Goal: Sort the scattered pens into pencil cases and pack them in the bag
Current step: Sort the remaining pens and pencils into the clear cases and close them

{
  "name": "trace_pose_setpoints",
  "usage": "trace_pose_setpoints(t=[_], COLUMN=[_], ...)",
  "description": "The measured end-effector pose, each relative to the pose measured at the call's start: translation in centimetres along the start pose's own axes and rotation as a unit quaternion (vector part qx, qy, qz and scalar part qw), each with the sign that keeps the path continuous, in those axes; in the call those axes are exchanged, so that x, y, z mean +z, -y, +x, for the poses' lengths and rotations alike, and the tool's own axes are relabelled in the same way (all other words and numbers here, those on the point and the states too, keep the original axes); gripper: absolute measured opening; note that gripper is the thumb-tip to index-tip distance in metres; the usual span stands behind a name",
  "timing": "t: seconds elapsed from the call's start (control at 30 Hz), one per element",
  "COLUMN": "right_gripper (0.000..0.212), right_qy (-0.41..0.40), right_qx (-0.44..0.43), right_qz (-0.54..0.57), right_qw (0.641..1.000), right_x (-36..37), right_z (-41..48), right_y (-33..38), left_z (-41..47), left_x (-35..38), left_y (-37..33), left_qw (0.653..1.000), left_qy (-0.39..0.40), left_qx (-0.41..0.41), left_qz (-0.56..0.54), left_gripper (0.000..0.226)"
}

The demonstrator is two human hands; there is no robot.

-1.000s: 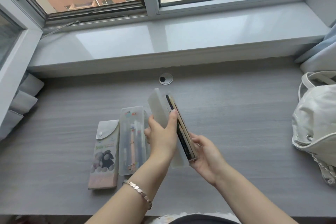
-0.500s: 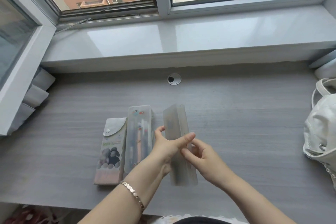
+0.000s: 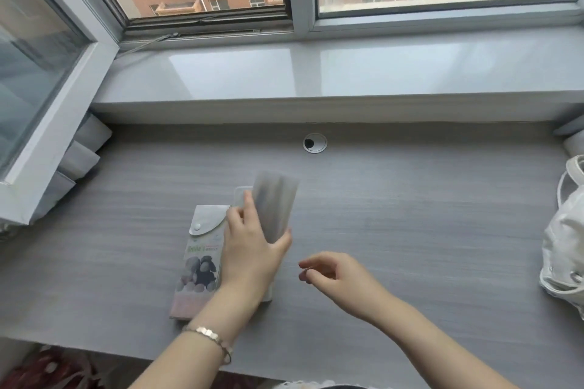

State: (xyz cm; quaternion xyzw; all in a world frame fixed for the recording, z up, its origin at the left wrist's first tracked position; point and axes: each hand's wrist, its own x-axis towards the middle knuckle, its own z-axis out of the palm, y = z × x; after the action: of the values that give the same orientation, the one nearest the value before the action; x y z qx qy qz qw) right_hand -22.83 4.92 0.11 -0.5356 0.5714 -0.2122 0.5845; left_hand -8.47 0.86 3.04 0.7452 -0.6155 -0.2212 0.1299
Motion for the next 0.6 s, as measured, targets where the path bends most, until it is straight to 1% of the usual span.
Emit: trace_pose_setpoints(t=[0.13,0.23,0.3,0.37,0.43,0.5,0.53,0.6], right_gripper=[0.025,0.023,0.023,0.021,0.02,0.023,0.023,0.025], right_qy=[-0.015,-0.014,-0.018,-0.019,-0.021,-0.032,-0.044,-0.069], right_qx=[0.04,0.061,0.072,0.075,0.075,0.074,0.075,0.079], right_qz=[-0.053,-0.064,-0.064,-0.07,-0.074,-0.08,-0.09,-0.117], right_qw=[0.998,0.996,0.995,0.995,0.994,0.994,0.992,0.988], right_x=[-0.8,-1.2,-1.5,-1.8,-2.4,-3.5,-4.4,-6.3], right_z=[0.6,0.7,0.6,0.5,0.4,0.2,-0.1,-0.7], right_y=[-0.7,-1.6,-2.3,-2.9,-3.2,-3.3,-3.4,-3.6], left_z=[3.0,4.4,4.6,4.6,4.2,3.6,3.3,2.5], left_x=[-0.3,-0.7,-0.9,-0.9,-0.7,-0.1,0.4,1.6], left_y=[2.7,4.7,5.6,5.7,4.9,2.9,1.5,-1.6], left_qw=[0.99,0.981,0.973,0.971,0.975,0.981,0.982,0.974], left_qy=[0.018,0.027,0.05,0.049,0.028,0.013,0.022,0.078], left_qx=[-0.059,-0.102,-0.115,-0.116,-0.082,-0.003,0.043,0.126], left_qz=[0.129,0.163,0.192,0.204,0.206,0.193,0.184,0.171], left_gripper=[0.091,0.085,0.077,0.072,0.068,0.059,0.052,0.042])
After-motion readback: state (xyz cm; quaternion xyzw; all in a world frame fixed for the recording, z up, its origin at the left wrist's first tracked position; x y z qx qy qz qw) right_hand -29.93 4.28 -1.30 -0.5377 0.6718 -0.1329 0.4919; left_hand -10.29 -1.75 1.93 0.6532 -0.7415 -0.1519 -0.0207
